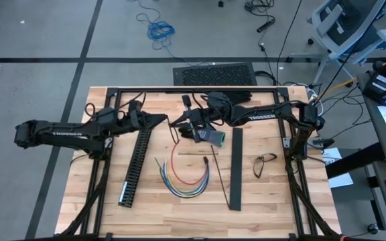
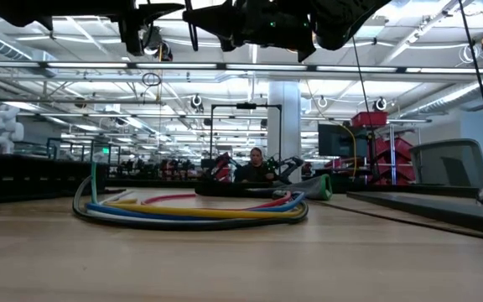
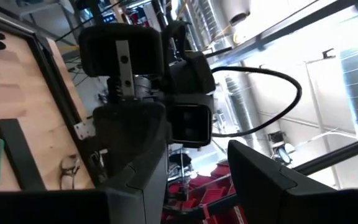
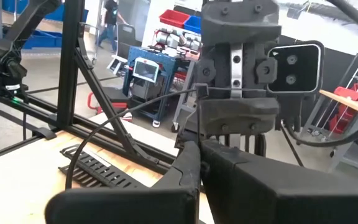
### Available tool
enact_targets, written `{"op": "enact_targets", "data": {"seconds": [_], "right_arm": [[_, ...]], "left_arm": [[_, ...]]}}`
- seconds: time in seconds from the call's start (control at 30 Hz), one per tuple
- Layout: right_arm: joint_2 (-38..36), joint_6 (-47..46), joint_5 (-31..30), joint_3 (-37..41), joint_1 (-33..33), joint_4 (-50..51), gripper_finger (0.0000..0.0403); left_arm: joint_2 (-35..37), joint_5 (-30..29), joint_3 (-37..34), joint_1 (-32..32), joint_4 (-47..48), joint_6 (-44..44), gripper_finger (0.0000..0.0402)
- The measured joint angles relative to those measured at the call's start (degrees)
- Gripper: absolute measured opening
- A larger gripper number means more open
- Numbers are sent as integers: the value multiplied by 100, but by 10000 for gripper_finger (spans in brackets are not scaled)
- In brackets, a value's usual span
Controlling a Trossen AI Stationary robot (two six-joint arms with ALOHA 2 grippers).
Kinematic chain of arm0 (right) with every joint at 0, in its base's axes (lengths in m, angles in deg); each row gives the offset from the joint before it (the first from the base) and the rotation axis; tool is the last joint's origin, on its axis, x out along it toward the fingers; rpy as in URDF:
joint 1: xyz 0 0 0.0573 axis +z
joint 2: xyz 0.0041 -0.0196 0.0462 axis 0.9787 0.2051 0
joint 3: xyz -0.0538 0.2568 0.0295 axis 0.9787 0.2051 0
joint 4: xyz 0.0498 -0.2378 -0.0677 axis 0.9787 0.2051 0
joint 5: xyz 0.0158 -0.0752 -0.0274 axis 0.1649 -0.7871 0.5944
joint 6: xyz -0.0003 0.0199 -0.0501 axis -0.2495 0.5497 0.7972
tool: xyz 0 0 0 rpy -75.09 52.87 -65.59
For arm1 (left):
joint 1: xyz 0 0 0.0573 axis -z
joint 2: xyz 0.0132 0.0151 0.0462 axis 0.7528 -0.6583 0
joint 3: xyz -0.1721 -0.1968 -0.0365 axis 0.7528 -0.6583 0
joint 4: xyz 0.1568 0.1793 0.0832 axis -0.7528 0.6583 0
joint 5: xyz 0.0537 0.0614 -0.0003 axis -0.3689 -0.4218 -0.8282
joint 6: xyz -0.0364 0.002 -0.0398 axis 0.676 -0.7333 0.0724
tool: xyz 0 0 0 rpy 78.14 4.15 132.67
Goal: Ziptie cables
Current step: Prepare the black zip tie
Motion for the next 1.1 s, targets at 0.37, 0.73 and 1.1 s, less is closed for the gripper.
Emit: {"op": "enact_targets", "data": {"seconds": [0.37, 0.73, 1.1], "right_arm": [[0, -2, 0, 0, 0, 28, 0], [0, -46, 0, -2, 0, 45, 0], [0, -46, 1, -2, 0, 33, 0]], "left_arm": [[-188, 41, 13, 0, -41, 107, 165], [-449, 59, 17, 2, -780, 153, 165], [-450, 264, 17, 15, -752, -15, 165]]}}
